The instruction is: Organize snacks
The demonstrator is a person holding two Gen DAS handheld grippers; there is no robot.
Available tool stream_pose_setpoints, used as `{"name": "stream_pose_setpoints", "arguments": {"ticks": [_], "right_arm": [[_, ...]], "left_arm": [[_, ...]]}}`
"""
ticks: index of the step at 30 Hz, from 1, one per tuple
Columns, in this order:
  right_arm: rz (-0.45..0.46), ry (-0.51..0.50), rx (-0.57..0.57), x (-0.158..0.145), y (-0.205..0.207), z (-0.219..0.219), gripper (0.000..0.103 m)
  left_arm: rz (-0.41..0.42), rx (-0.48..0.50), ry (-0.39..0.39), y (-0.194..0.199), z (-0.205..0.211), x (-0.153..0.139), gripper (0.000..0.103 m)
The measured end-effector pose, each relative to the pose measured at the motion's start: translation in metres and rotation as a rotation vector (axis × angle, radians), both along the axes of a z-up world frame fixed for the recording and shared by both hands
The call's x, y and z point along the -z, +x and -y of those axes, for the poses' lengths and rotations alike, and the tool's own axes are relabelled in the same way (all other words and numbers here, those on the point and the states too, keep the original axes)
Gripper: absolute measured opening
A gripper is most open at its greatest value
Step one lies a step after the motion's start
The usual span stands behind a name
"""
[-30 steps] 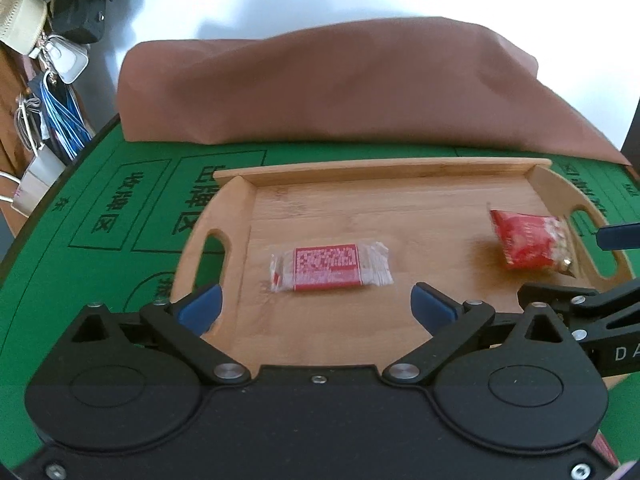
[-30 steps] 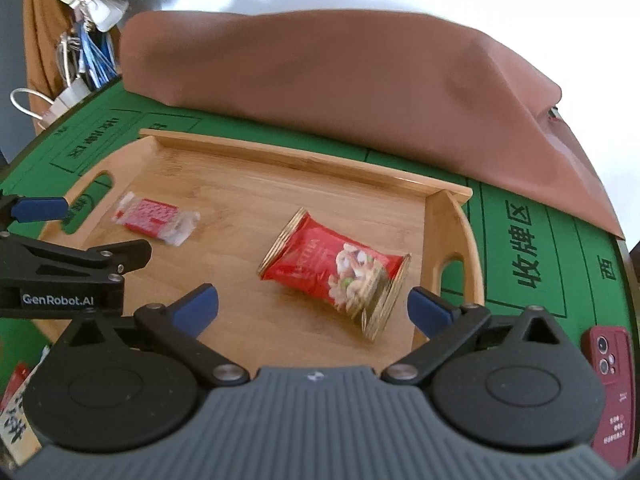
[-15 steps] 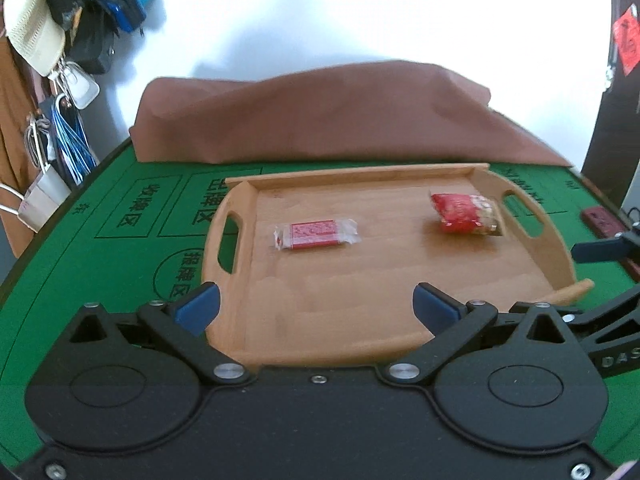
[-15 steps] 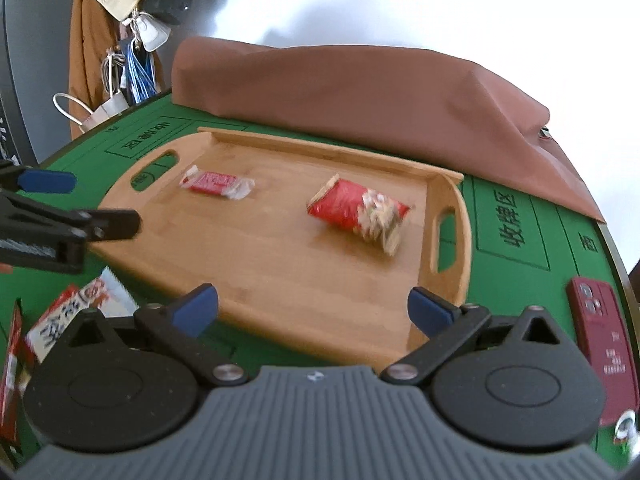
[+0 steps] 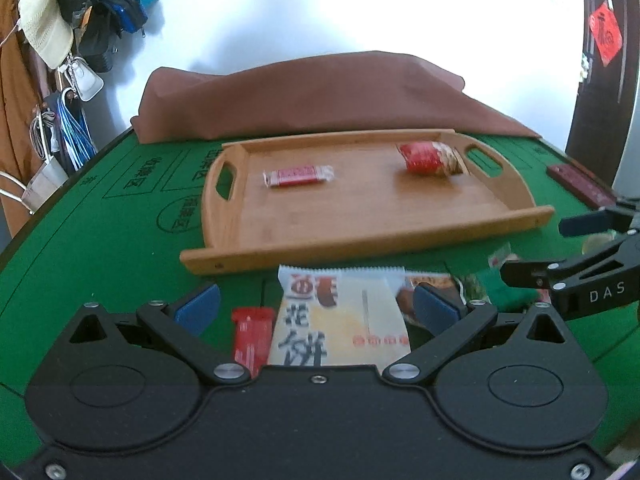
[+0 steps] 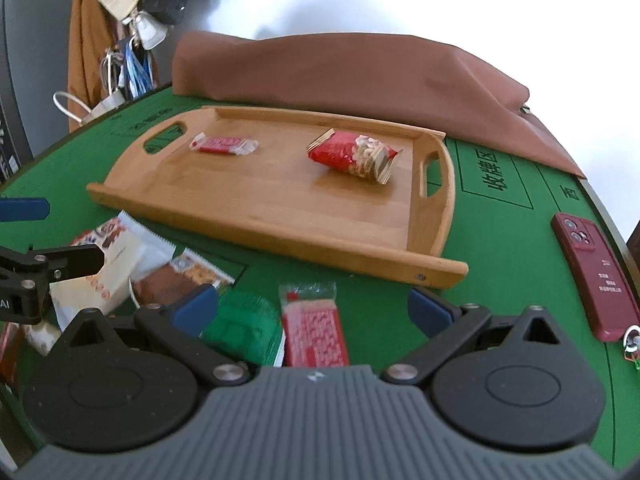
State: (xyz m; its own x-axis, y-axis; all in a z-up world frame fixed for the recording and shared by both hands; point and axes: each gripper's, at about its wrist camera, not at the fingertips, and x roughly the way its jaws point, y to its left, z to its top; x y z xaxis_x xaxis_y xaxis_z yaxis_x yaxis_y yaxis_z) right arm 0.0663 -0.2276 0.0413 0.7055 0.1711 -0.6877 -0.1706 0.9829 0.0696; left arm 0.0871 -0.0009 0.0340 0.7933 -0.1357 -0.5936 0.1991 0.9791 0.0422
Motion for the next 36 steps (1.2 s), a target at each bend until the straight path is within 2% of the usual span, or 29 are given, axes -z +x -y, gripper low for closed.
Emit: {"name": "stream_pose_setpoints", "arguments": {"ticks": [6, 12, 19, 28, 33, 36], "right_arm": [[0.010, -0.017, -0.041, 0.005, -0.009, -0.014, 0.103], [-0.001, -0.016, -0.062, 0.013, -0.008, -0.024, 0.098], [-0.006, -0.043, -0.089, 0.019, -0.008, -0.035, 0.093], [0.009, -0.053, -0.066, 0.019, -0.011, -0.039, 0.089], [0.017, -0.073, -0.062, 0.018, -0.014, -0.043, 0.083], [0.027, -0.071, -0.049, 0.016, -0.016, -0.044, 0.069]], "left_arm": [[-0.016, 0.016, 0.009, -0.002, 0.003, 0.011, 0.103], [-0.048, 0.025, 0.002, 0.005, 0.005, 0.019, 0.103], [-0.087, 0.039, -0.027, 0.011, 0.003, 0.028, 0.093], [-0.065, 0.057, 0.003, 0.007, 0.010, 0.028, 0.079], [-0.058, 0.044, 0.004, 0.009, 0.011, 0.028, 0.077], [-0.051, 0.031, 0.008, 0.007, 0.012, 0.029, 0.076]]}}
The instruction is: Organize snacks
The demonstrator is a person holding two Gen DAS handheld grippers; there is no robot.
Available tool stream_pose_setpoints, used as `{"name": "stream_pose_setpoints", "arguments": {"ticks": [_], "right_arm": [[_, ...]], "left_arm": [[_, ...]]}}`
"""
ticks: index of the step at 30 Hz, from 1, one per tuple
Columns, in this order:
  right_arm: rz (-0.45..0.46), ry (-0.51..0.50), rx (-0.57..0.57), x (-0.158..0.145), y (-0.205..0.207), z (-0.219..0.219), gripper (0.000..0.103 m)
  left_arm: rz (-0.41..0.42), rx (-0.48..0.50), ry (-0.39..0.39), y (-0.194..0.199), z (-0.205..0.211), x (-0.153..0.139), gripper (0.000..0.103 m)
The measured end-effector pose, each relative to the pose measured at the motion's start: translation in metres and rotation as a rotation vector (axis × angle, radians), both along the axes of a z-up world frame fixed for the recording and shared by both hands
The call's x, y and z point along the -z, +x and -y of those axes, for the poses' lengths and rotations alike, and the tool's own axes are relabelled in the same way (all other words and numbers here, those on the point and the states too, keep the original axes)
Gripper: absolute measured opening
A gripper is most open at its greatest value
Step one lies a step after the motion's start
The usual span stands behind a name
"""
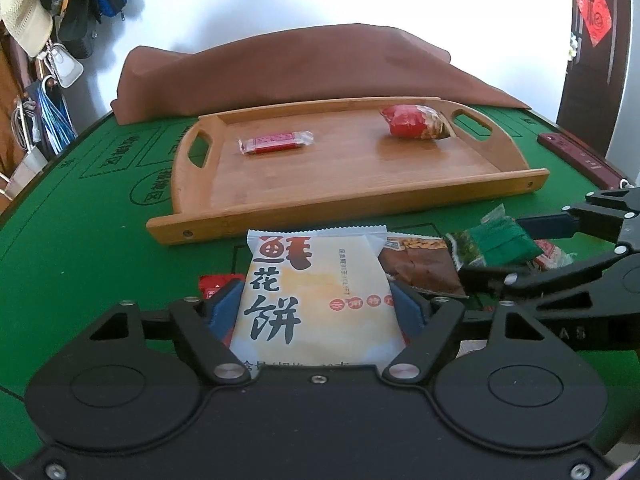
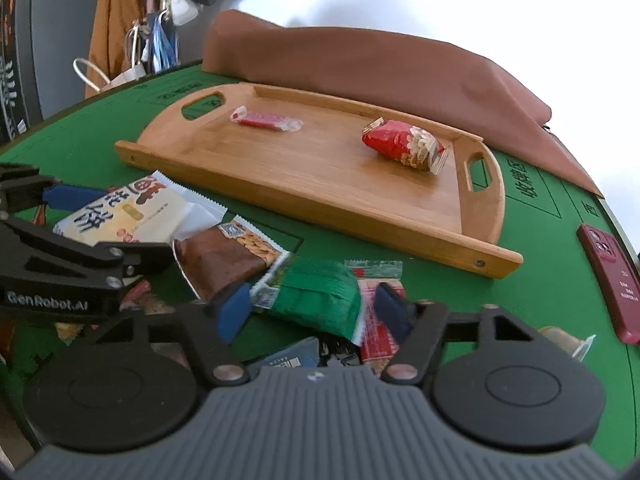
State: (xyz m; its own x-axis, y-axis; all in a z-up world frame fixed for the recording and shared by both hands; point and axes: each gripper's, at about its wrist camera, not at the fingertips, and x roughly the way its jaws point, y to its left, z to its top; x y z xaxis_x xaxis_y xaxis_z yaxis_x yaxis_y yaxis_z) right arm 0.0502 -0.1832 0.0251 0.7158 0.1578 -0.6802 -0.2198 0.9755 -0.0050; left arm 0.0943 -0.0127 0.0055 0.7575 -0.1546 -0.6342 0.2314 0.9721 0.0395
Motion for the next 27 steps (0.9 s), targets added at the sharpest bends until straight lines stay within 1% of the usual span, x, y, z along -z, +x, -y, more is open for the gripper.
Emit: {"name": "stream_pose_setpoints", "arguments": {"ticks": [2, 5, 8, 11, 12, 13, 14, 15, 16, 17, 20, 22, 25, 26, 27], "right_arm": [[0.014, -0.006, 0.031, -0.002, -0.001, 0.000, 0.055], [0.023, 0.011, 0.069, -0.006, -0.001, 0.005, 0.047], [0.020, 0.026, 0.079, -0.011, -0.001, 0.009, 0.041], [0.020, 0.018, 0.068, -0.012, -0.002, 0.009, 0.041], [0.020, 0.014, 0.064, -0.012, -0.002, 0.009, 0.043], [0.016, 0.004, 0.045, -0.011, -0.003, 0.008, 0.051], [0.014, -0.012, 0.026, -0.010, -0.003, 0.007, 0.061], [0.005, -0.025, 0.009, -0.009, -0.004, 0.005, 0.064], [-0.012, -0.035, -0.011, -0.008, -0.004, 0.004, 0.065], [-0.027, -0.034, -0.021, -0.007, -0.006, 0.003, 0.063], [-0.062, -0.011, -0.074, -0.009, -0.014, 0.002, 0.062], [-0.044, -0.034, -0.097, -0.011, -0.019, -0.001, 0.062], [0.012, -0.121, -0.097, -0.011, -0.021, -0.006, 0.062], [0.022, -0.134, -0.092, -0.011, -0.020, -0.006, 0.063], [0.026, -0.127, -0.087, -0.011, -0.019, -0.004, 0.064]], "left_arm": [[0.015, -0.032, 0.010, -0.002, 0.001, 0.000, 0.076], [0.044, -0.046, 0.039, -0.006, 0.001, -0.003, 0.075], [0.063, -0.038, 0.042, -0.010, 0.001, -0.009, 0.075], [0.074, -0.035, 0.040, -0.012, 0.000, -0.013, 0.075], [0.072, -0.036, 0.035, -0.012, -0.001, -0.014, 0.075], [0.070, -0.037, 0.029, -0.012, -0.002, -0.014, 0.075], [0.068, -0.042, 0.024, -0.012, -0.003, -0.015, 0.075], [0.066, -0.046, 0.021, -0.012, -0.004, -0.015, 0.075], [0.065, -0.049, 0.019, -0.012, -0.005, -0.015, 0.075], [0.064, -0.053, 0.019, -0.012, -0.006, -0.016, 0.075], [0.065, -0.057, 0.022, -0.013, -0.009, -0.016, 0.075], [0.065, -0.060, 0.024, -0.013, -0.009, -0.016, 0.075], [0.063, -0.068, 0.023, -0.011, -0.011, -0.016, 0.075], [0.062, -0.069, 0.021, -0.011, -0.011, -0.016, 0.075], [0.060, -0.069, 0.021, -0.010, -0.011, -0.016, 0.075]]}}
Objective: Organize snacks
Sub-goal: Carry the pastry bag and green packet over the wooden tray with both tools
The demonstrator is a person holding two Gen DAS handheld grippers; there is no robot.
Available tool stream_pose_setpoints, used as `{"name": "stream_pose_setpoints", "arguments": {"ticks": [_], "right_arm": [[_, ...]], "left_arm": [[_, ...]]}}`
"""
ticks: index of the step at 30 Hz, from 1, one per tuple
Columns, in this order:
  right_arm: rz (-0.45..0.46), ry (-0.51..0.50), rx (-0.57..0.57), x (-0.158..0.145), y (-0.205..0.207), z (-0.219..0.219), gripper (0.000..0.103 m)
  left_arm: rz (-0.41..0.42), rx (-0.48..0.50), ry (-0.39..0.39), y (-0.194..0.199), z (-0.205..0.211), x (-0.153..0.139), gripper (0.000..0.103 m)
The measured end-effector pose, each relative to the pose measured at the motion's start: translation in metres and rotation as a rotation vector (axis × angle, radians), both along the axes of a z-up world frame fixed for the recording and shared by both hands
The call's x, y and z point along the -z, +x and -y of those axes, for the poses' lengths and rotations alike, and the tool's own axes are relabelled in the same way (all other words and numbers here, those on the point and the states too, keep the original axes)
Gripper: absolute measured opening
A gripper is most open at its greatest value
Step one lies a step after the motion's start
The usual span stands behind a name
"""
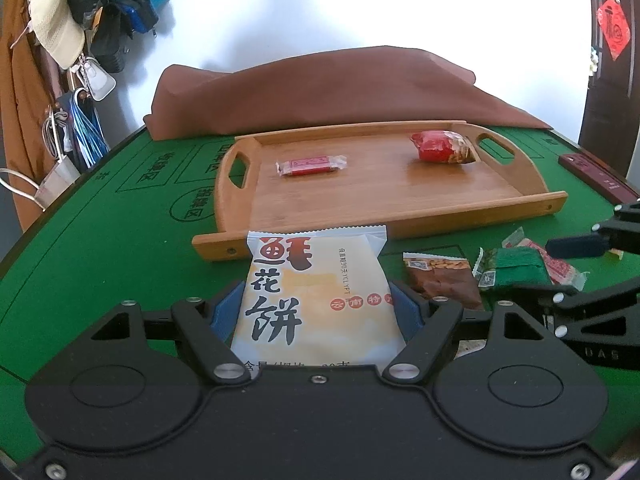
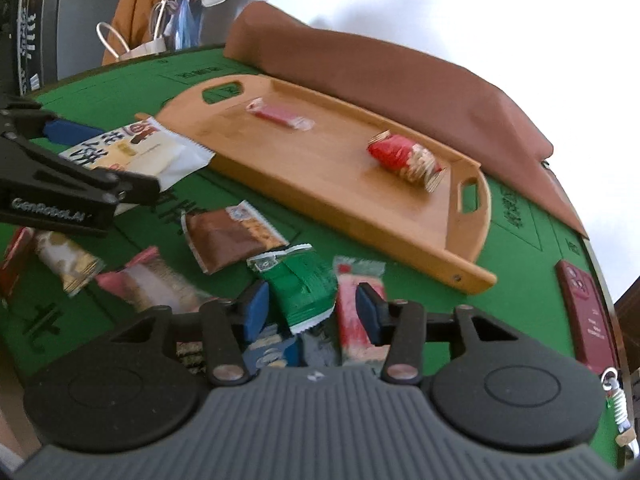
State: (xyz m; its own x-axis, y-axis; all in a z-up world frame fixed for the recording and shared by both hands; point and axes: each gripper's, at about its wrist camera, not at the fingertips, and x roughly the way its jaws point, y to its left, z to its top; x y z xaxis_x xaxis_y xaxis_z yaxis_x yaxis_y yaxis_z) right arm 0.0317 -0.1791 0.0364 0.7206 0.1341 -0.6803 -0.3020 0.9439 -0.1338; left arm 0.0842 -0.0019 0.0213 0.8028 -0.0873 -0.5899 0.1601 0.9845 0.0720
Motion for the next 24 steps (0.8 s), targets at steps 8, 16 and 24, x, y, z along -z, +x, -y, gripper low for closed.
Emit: {"name": "stream_pose_setpoints", "arguments": {"ticks": [8, 16, 24], "right_arm": [[-0.036, 0.023, -0.049, 0.004, 0.017, 0.004, 0.068], [-0.034, -0.014, -0.093, 0.006, 0.026, -0.006, 0.066], [-0.050, 0.036, -0.054, 0.002, 0.024, -0.003, 0.041]], "left_arm": [[-0.012, -0.006, 0.017, 0.003, 0.005, 0.002, 0.075], [-0.013, -0.003, 0.010, 0.006, 0.005, 0.000, 0.076], [-0.036, 0.001, -0.038, 0.010, 0.003, -0.004, 0.075]]}}
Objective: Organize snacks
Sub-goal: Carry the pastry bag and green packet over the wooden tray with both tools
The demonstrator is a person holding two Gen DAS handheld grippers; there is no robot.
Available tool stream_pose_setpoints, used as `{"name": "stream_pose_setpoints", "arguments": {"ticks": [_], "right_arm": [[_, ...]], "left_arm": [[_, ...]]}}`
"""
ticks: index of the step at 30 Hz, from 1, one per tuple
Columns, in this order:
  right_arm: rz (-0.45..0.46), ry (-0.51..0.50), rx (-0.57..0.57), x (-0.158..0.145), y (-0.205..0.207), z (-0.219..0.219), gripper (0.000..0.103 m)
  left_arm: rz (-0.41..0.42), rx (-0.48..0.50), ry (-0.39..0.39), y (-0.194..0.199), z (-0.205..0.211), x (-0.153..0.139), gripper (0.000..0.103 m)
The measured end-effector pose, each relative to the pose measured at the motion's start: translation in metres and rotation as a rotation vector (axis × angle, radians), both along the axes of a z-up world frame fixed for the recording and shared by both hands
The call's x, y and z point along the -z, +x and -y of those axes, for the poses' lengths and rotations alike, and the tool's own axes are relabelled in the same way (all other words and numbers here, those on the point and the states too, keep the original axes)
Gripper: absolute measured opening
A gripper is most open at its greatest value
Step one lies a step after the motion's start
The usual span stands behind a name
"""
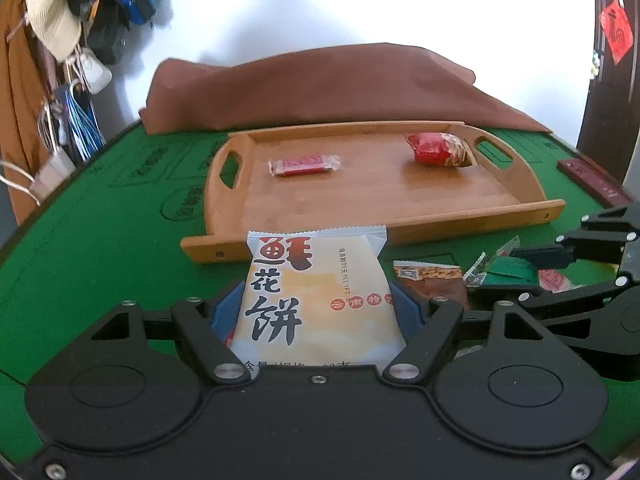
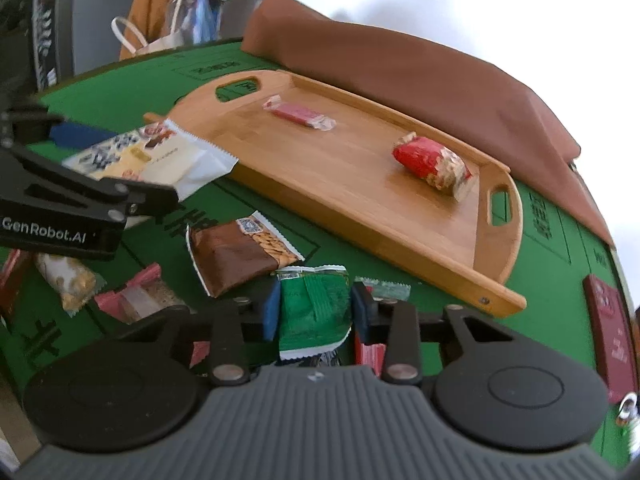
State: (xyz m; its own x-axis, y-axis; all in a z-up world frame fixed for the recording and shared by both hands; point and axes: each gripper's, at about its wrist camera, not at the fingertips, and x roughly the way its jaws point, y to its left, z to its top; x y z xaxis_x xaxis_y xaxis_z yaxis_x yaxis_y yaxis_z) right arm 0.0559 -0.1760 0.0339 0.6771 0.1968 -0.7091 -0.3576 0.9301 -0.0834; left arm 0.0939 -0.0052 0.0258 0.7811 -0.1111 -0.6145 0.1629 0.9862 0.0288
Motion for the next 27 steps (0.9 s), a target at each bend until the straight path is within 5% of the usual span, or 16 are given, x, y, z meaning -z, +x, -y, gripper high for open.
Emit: {"name": "stream_pose_setpoints", "arguments": {"ticks": [8, 15, 27], "right_arm": [[-0.029, 0.140, 0.060, -0.018, 0.006, 0.021, 0.040], [0.031, 0.174, 0.108, -0.044, 0.014, 0.035, 0.040], [0.004, 0.216, 0.241, -0.052, 0.074, 0.064, 0.041]], "left_arm": [[-0.003, -0.004, -0.035, 0.009, -0.005, -0.015, 0.075], [-0.005, 0.010, -0.057, 0.031, -0.010, -0.036, 0.075], [-0.076, 0.039, -0.083, 0.102, -0.007, -0.049, 0.075]]}}
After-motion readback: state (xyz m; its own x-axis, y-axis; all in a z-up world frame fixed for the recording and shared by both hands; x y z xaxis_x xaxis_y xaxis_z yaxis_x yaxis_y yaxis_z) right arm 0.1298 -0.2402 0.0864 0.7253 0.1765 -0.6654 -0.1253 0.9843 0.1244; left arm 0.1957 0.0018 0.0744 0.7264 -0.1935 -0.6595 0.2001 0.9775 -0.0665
